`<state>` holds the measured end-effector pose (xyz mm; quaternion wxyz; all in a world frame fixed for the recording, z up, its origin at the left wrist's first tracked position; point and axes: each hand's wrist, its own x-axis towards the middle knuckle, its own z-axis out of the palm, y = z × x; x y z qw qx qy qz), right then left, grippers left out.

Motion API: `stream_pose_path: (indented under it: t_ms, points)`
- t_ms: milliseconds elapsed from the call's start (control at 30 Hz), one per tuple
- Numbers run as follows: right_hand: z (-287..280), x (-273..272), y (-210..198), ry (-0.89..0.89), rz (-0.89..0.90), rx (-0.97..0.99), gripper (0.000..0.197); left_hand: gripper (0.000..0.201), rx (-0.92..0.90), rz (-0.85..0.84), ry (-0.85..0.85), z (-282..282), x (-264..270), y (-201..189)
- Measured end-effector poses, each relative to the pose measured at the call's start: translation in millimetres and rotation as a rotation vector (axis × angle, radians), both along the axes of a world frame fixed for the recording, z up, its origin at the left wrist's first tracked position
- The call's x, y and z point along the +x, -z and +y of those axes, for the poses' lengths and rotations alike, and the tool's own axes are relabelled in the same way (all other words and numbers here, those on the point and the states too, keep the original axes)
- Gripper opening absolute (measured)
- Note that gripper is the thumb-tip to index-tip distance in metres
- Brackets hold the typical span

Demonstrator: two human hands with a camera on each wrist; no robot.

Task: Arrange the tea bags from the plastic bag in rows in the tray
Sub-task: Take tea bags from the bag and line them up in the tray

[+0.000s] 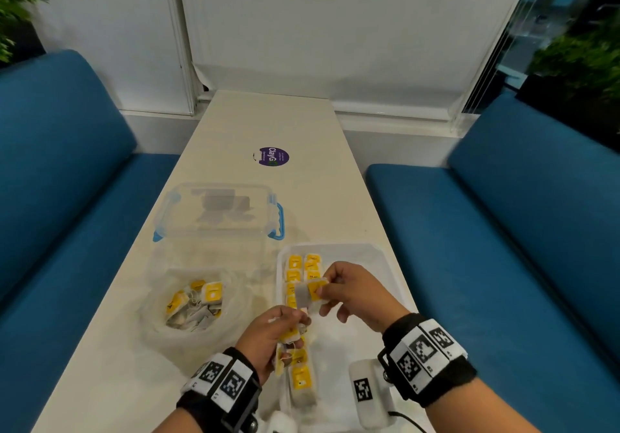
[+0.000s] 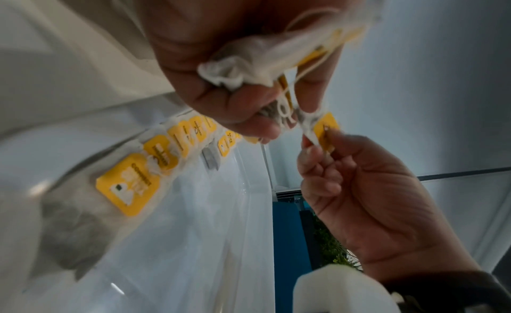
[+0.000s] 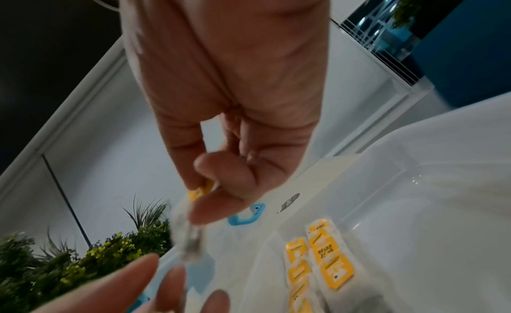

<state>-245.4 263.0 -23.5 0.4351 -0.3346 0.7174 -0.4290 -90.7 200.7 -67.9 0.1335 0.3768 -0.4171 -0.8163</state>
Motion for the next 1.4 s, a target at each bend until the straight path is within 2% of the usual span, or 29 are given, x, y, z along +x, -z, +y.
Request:
stream_pose_path:
  t_ms: [133, 167, 300, 400, 533, 667, 767, 867, 933, 1067, 1400]
  points:
    - [4, -7, 2, 0.016, 0.257, 0.065, 0.013, 0.015, 0.023, 0.003, -0.005, 0, 5, 1]
    - [5, -9, 2, 0.017, 0.267, 0.076, 0.011, 0.016, 0.034, 0.007, -0.013, 0, 6, 1]
    - [7, -17, -2, 0.064, 0.115, 0.046, 0.012, 0.020, 0.099, 0.015, -0.070, 0, 8, -1]
    - [3, -21, 0, 0.072, 0.265, 0.107, 0.014, 0.017, 0.129, 0.011, -0.101, 0, 9, -3]
    - [-7, -26, 9, -0.012, 0.438, 0.232, 0.010, 0.013, 0.149, 0.002, -0.138, -1, 12, -3]
    - [-15, -26, 19, -0.217, 0.547, 0.446, 0.002, 0.012, 0.173, 0.002, -0.155, -3, 15, -3]
    - [-23, -24, 29, -0.314, 0.499, 0.560, 0.013, 0.012, 0.186, 0.009, -0.162, -5, 15, -3]
    - [-30, -23, 36, -0.321, 0.423, 0.585, 0.008, 0.012, 0.186, 0.013, -0.170, -8, 14, -3]
    - [-35, -22, 40, -0.306, 0.388, 0.593, 0.007, 0.012, 0.187, 0.021, -0.178, -11, 12, -2]
    - [-43, -26, 48, -0.262, 0.381, 0.587, 0.022, 0.012, 0.183, 0.018, -0.192, -14, 10, 0]
    - [-55, -32, 59, -0.176, 0.388, 0.513, 0.024, 0.013, 0.198, 0.010, -0.200, -21, 2, 5]
